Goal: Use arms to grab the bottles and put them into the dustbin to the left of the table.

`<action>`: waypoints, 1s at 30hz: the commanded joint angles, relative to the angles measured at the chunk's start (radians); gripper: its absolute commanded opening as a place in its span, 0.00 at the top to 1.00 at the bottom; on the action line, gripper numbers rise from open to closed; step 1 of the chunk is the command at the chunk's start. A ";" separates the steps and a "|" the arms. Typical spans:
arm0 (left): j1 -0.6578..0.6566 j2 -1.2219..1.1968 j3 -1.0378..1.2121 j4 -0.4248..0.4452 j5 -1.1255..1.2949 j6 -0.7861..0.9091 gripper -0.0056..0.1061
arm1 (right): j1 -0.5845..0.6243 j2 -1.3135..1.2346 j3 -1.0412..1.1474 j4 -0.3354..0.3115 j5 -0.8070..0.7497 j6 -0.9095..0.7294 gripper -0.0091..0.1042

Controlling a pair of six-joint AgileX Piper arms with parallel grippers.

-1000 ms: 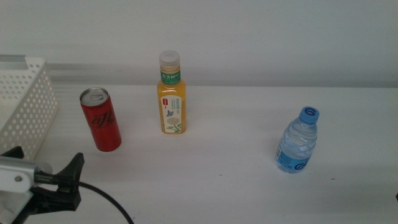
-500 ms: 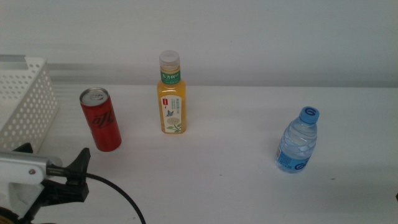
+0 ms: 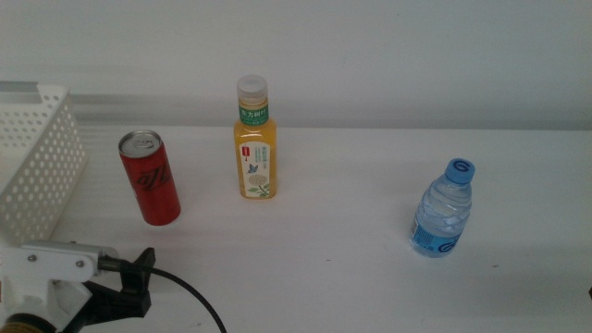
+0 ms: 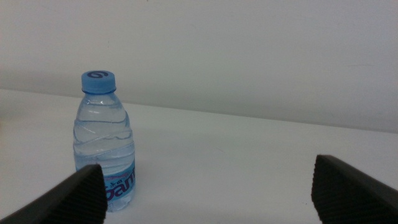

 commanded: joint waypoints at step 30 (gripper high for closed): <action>-0.009 0.016 -0.157 -0.048 0.071 -0.036 0.11 | -0.003 -0.039 0.043 -0.007 -0.012 -0.005 0.15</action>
